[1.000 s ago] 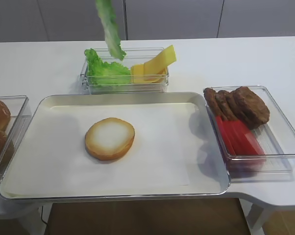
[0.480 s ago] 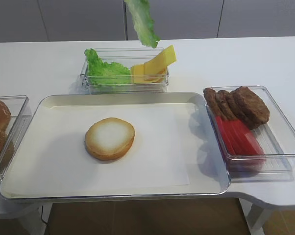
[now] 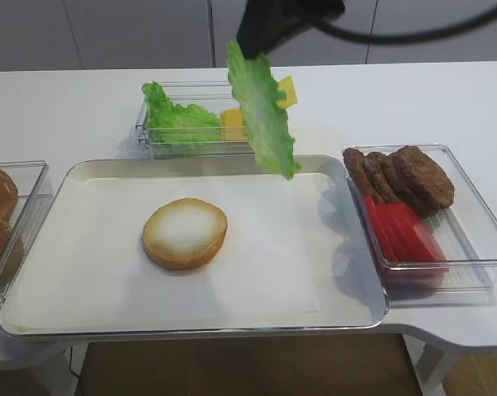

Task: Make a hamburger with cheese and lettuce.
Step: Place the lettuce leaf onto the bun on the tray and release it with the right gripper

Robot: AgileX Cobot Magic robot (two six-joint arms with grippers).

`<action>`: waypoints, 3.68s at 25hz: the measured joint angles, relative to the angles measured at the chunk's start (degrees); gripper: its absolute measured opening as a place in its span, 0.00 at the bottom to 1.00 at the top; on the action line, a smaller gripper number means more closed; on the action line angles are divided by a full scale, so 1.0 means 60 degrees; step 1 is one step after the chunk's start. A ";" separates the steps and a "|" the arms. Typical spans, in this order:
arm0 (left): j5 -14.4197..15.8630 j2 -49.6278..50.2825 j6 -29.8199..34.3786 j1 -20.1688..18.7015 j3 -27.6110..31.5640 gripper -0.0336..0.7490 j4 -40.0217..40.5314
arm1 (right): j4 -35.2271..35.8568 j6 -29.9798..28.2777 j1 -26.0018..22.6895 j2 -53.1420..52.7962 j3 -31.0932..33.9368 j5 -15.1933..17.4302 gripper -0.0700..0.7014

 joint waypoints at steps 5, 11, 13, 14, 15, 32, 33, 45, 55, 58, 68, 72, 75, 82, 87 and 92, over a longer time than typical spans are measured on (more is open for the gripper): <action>0.0000 0.0000 0.0000 0.0000 0.0000 0.44 0.0000 | 0.0324 0.0020 0.0016 -0.0620 0.2427 -0.1466 0.09; 0.0000 0.0000 0.0000 0.0000 0.0000 0.44 0.0000 | 0.0486 -0.0150 0.0016 -0.0620 0.3368 -0.2942 0.09; 0.0000 0.0000 0.0000 0.0000 0.0000 0.44 0.0000 | 0.0486 -0.0270 0.0016 -0.0579 0.3385 -0.3380 0.09; 0.0000 0.0000 0.0000 0.0000 0.0000 0.44 0.0000 | 0.0510 -0.0354 0.0016 -0.0504 0.3385 -0.3600 0.09; 0.0000 0.0000 0.0000 0.0000 0.0000 0.44 0.0000 | 0.0509 -0.0400 0.0016 -0.0431 0.3393 -0.3784 0.09; 0.0000 0.0000 0.0000 0.0000 0.0000 0.44 0.0000 | 0.1964 -0.2012 0.0016 0.1149 0.3414 -0.5289 0.09; 0.0000 0.0000 0.0000 0.0000 0.0000 0.44 0.0000 | 0.2159 -0.2178 0.0016 0.1201 0.3414 -0.5312 0.09; 0.0000 0.0000 0.0000 0.0000 0.0000 0.44 0.0000 | 0.4471 -0.3819 0.0016 0.1858 0.3414 -0.5412 0.09; 0.0000 0.0000 0.0000 0.0000 0.0000 0.44 0.0000 | 0.5668 -0.4328 0.0016 0.2052 0.3414 -0.5453 0.09; 0.0000 0.0000 0.0000 0.0000 0.0000 0.44 0.0000 | 0.6179 -0.4662 0.0016 0.2260 0.3414 -0.5343 0.09; 0.0000 0.0000 0.0000 0.0000 0.0000 0.43 0.0000 | 0.7796 -0.5507 0.0016 0.2744 0.3414 -0.4954 0.09; 0.0000 0.0000 0.0000 0.0000 0.0000 0.43 0.0000 | 0.8015 -0.5523 0.0016 0.2886 0.3414 -0.4762 0.09; 0.0000 0.0000 0.0000 0.0000 0.0000 0.43 0.0000 | 0.8168 -0.5633 0.0016 0.2957 0.3414 -0.4657 0.09; 0.0000 0.0000 0.0000 0.0000 0.0000 0.42 0.0000 | 0.8494 -0.5843 0.0016 0.3241 0.3414 -0.4442 0.09; 0.0000 0.0000 0.0000 0.0000 0.0000 0.42 0.0000 | 0.8538 -0.5935 0.0016 0.3241 0.3414 -0.4425 0.09; 0.0000 0.0000 0.0000 0.0000 0.0000 0.42 0.0000 | 0.8555 -0.5956 0.0016 0.3241 0.3414 -0.4384 0.13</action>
